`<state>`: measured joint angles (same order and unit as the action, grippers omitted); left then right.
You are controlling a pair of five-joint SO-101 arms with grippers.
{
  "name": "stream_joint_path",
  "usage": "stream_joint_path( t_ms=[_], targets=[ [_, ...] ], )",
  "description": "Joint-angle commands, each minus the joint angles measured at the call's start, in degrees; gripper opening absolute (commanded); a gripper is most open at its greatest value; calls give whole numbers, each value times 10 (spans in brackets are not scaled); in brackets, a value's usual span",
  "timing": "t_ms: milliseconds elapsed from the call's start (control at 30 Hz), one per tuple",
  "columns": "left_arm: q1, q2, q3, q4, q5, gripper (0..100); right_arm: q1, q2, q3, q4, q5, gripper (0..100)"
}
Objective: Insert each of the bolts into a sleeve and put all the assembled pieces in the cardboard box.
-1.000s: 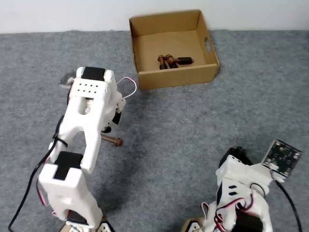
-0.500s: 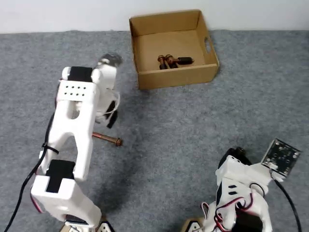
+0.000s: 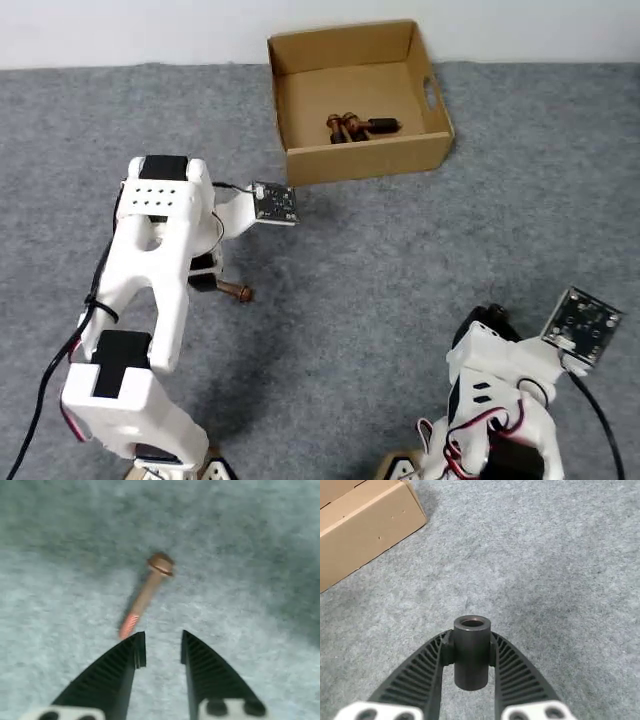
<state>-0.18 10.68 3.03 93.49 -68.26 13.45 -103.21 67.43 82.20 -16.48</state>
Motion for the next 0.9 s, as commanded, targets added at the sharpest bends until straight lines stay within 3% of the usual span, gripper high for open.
stream_joint_path(
  t_ms=[0,200,600,867],
  targets=[
    [4,8,-6,-30,-33,185,6,-1,-4,-6,6,8],
    [11,80,-7,-46,-38,195,6,0,-4,-6,6,8],
    [16,146,-7,-151,-34,193,6,3,-3,-6,6,8],
    [60,161,-3,-139,-34,81,6,2,-3,-6,6,8]
  ],
)
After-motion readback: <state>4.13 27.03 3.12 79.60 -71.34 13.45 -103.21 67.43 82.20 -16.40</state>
